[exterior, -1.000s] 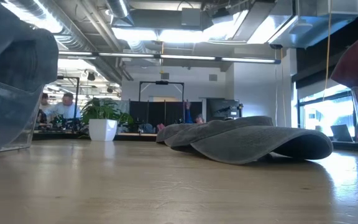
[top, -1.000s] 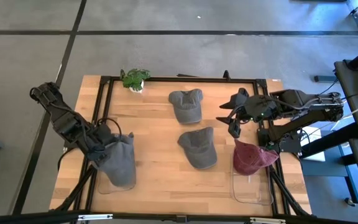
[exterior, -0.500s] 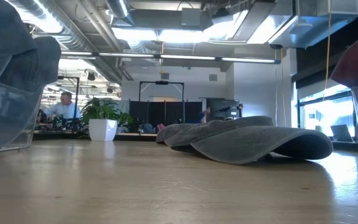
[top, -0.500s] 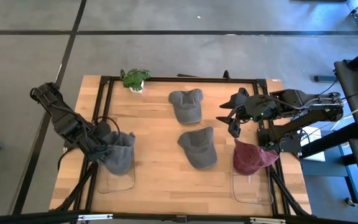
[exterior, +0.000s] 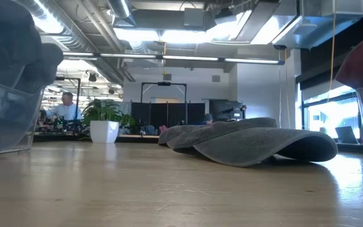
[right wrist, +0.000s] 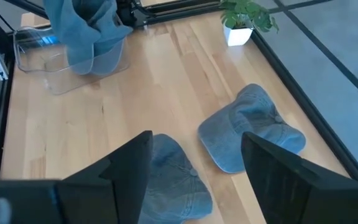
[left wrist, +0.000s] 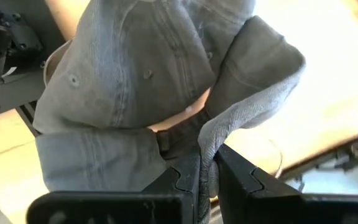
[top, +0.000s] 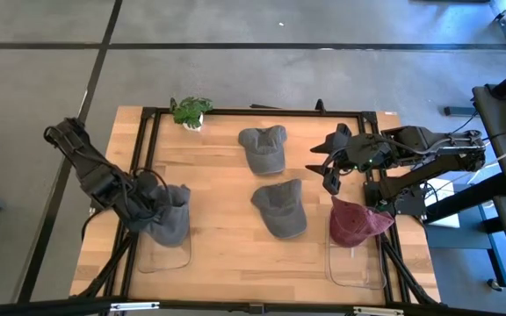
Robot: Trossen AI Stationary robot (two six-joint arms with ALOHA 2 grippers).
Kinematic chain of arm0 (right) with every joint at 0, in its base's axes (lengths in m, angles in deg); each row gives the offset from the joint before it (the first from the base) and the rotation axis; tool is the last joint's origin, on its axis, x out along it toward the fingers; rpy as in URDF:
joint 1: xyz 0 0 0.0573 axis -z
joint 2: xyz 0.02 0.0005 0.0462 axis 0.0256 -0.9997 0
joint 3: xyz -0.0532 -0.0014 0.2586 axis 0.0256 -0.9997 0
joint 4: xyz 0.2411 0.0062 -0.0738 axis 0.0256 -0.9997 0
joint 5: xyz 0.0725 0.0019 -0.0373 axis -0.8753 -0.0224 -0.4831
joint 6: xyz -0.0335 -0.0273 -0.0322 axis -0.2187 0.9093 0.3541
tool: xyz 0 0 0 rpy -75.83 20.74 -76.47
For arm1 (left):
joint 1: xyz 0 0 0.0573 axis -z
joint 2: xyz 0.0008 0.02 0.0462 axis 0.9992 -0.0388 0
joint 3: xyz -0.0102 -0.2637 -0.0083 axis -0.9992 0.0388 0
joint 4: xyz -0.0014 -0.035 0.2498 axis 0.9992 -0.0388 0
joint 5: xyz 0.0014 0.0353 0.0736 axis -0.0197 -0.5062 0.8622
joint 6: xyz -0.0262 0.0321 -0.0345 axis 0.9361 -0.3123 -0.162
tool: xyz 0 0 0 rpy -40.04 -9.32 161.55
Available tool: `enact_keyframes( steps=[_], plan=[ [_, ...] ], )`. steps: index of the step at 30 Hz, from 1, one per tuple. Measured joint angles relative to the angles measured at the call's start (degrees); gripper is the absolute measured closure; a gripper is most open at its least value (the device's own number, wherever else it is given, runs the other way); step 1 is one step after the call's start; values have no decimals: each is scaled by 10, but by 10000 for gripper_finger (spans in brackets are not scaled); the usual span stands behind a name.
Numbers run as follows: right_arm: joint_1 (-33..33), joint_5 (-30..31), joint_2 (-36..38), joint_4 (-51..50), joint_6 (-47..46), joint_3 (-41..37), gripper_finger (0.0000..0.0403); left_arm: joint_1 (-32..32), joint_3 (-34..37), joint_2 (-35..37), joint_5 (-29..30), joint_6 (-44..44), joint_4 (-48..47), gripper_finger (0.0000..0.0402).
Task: Pick & Place hat
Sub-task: Put the dark blue cap into the left transparent bin
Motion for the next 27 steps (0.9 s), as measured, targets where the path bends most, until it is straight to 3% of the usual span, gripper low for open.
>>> enact_keyframes(
  steps=[5,12,19,27],
  plan=[
    [0,0,0,0,25,0,157,0,0,-36,19,27,-4,375],
    [0,-5,0,0,42,0,157,0,0,-59,10,-35,-18,347],
    [0,-5,0,0,42,0,157,0,0,-59,64,-56,-38,338],
    [0,-21,0,0,43,0,157,0,0,-55,50,-52,-44,274]
  ],
)
